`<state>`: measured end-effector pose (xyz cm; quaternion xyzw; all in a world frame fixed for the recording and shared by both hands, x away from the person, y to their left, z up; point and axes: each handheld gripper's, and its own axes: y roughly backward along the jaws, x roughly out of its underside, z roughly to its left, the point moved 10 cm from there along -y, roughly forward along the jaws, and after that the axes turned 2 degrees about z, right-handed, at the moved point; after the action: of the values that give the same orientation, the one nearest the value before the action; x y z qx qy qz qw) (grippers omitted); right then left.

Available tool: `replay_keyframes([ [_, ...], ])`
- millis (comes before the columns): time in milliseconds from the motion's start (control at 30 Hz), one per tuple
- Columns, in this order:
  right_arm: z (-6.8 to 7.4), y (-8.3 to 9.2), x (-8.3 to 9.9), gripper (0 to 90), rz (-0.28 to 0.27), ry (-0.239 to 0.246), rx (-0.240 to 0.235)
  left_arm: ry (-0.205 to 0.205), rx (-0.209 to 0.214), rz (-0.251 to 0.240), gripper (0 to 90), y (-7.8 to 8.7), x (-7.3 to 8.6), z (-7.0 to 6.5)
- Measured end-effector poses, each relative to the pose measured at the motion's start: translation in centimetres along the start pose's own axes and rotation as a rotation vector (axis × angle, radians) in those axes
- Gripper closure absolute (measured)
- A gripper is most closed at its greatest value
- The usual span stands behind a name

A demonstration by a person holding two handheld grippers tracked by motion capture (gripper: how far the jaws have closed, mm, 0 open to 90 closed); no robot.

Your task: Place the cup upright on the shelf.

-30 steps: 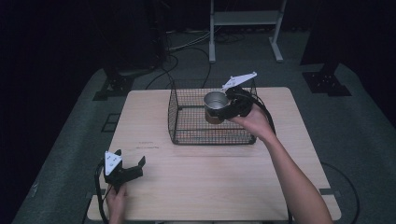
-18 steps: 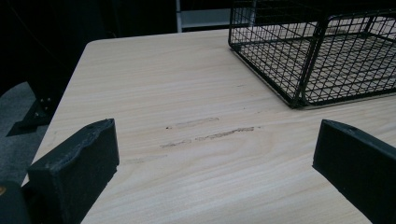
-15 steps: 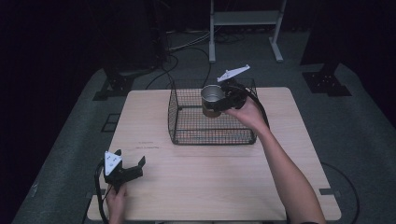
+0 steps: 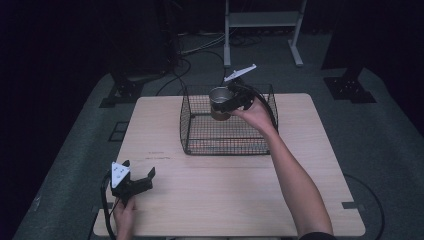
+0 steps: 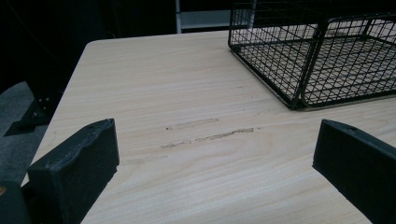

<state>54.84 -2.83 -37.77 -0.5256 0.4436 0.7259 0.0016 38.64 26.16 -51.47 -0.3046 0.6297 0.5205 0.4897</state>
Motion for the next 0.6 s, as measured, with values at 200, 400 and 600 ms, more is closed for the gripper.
replay_keyframes([
  [200,-0.2,-1.3,0.0,17.9,-0.002,-0.017,-0.002,0.003,0.001,0.001,0.0,0.0,0.0,0.0],
  [400,-0.6,-2.6,0.1,17.9,0.002,-0.034,0.005,0.001,-0.002,0.003,0.0,0.0,0.0,-0.1],
  [600,-1.0,-3.6,0.8,17.9,0.024,-0.040,0.008,0.004,-0.004,-0.001,0.0,0.0,0.0,-0.1],
])
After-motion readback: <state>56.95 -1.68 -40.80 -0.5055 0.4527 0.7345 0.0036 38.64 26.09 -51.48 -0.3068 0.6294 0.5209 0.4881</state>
